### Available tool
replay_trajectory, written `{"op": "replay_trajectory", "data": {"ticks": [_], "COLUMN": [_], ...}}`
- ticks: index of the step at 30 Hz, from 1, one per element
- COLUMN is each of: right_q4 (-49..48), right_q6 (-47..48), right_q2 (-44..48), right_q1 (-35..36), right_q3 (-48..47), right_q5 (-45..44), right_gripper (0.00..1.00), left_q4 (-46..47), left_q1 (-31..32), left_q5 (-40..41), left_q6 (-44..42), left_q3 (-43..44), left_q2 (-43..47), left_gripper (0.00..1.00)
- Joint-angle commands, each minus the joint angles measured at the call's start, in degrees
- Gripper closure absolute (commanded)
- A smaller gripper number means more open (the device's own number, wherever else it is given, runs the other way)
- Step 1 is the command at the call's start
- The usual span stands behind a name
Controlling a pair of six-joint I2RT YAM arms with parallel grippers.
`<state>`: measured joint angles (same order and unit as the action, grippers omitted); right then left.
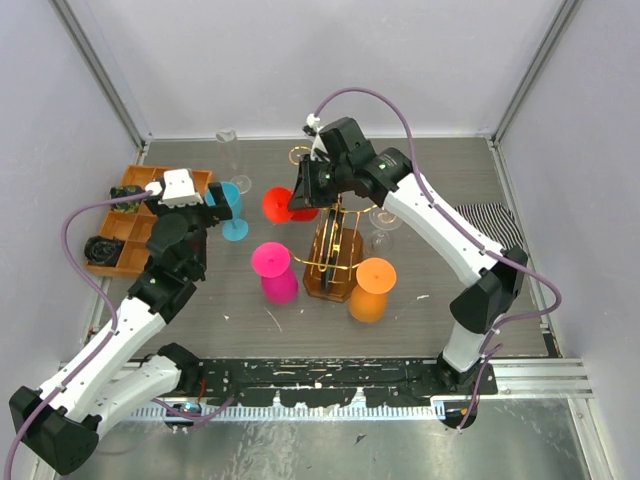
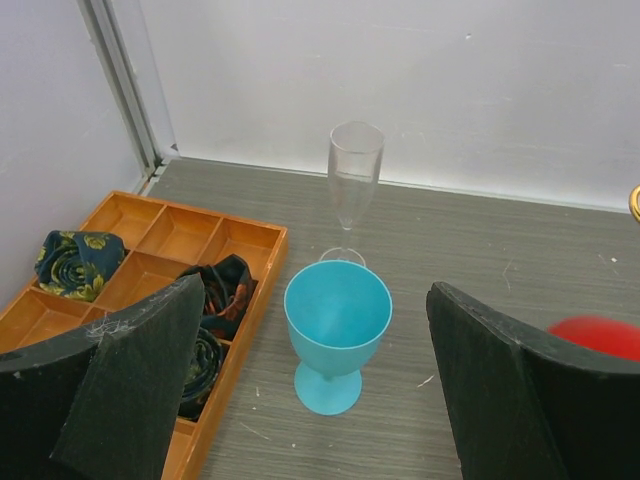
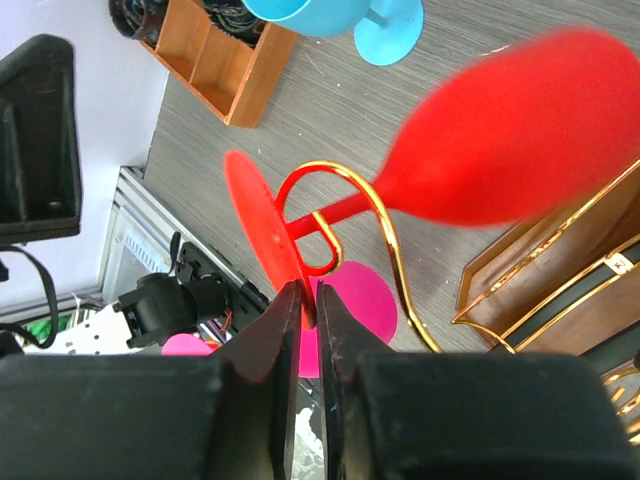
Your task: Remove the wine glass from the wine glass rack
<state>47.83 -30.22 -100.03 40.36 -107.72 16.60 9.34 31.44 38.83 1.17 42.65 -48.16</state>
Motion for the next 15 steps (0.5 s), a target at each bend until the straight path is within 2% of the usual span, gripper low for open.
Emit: {"op": "replay_trajectory", "data": {"ticks": [1, 5, 11, 15], "right_q4": [-1.5, -3.9, -11.8, -21.5], "right_q6": [0.0, -1.1, -6.1, -12.6], "right_q2": [3.1, 5.3, 6.5, 7.2], "right_q1": [-0.7, -2.5, -7.5, -10.0], "right_q3": [1.0, 2.2, 6.5, 11.3], "right_q5": [-1.5, 0.1, 10.0, 19.3], "right_gripper": [0.87, 0.98, 0.99, 0.99], "left_q4": [-0.4, -0.9, -2.3, -3.6], "left_q1": [0.1, 0.1, 0.1, 0.1], "left_q5": [-0.8, -1.0, -1.7, -1.7], "left_q6": [0.2, 0.4, 1.4, 1.5], "left_q3": [2.6, 2.8, 3.5, 4.1], "left_q2": [0.4, 0.2, -0.5, -0.5], "left_gripper": [0.01, 0.01, 0.01, 0.01]}}
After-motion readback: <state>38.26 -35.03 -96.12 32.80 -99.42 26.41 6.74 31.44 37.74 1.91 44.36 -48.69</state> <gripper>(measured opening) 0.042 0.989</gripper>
